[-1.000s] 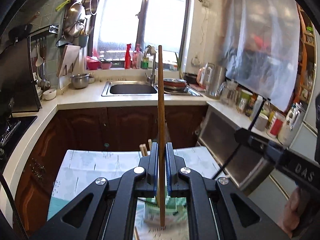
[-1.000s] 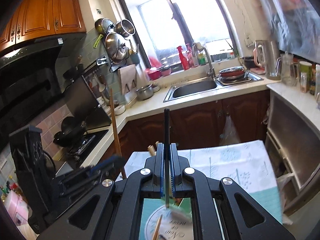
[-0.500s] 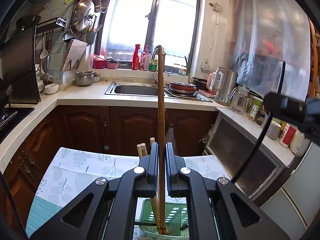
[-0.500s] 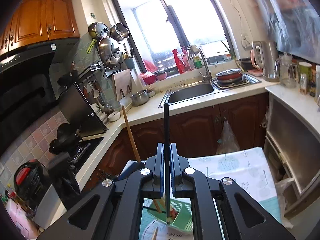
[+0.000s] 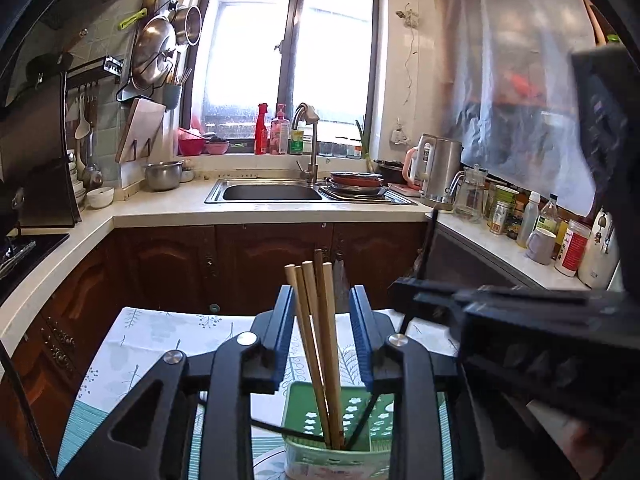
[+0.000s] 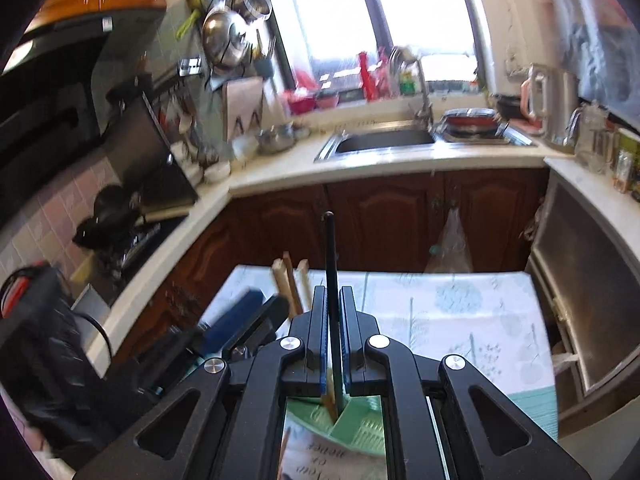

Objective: Organize utensils
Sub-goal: 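Lower both held chopsticks into the green holder and open both tools, then grasp a red-tipped wooden chopstick with the right tool while the left tool approaches the chopsticks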

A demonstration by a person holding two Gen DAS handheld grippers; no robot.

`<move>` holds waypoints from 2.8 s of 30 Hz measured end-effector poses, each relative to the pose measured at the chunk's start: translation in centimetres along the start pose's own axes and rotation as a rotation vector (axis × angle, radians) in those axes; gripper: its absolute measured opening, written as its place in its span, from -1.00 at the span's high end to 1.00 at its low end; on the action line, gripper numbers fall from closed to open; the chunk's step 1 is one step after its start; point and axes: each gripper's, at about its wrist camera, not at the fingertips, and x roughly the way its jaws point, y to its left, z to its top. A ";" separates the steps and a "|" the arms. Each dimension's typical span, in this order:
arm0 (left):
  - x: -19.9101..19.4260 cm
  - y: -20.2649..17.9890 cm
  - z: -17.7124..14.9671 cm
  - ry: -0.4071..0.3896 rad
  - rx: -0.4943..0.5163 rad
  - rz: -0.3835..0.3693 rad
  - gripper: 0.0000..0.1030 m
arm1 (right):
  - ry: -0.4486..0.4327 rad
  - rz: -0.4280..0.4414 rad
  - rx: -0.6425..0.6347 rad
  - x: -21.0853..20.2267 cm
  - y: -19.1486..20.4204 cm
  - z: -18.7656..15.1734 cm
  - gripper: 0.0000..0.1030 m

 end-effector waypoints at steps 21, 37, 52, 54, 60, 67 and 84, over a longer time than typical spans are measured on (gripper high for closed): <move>-5.4 4.9 2.0 0.065 -0.100 -0.044 -0.28 | 0.100 0.202 0.165 5.8 -0.8 -1.7 0.53; -9.2 6.4 -0.8 0.239 -0.093 -0.069 -0.31 | 0.080 0.200 0.051 -2.0 1.9 -5.6 0.28; -6.8 6.5 -13.0 0.666 -0.172 -0.110 0.45 | 0.383 0.198 0.021 -2.3 1.9 -25.2 0.58; -6.5 6.5 -14.4 0.704 -0.174 -0.086 0.61 | 0.430 0.226 0.030 -2.3 2.3 -27.5 0.62; -7.0 7.3 -17.6 0.745 -0.222 -0.050 0.63 | 0.580 0.282 0.051 -1.6 3.4 -33.3 0.67; -7.2 8.1 -19.8 0.775 -0.265 -0.052 0.63 | 0.677 0.219 0.062 -1.5 2.9 -37.6 0.67; -8.0 10.3 -19.8 0.740 -0.314 -0.063 0.62 | 0.683 -0.075 -0.273 -0.9 10.4 -38.2 0.66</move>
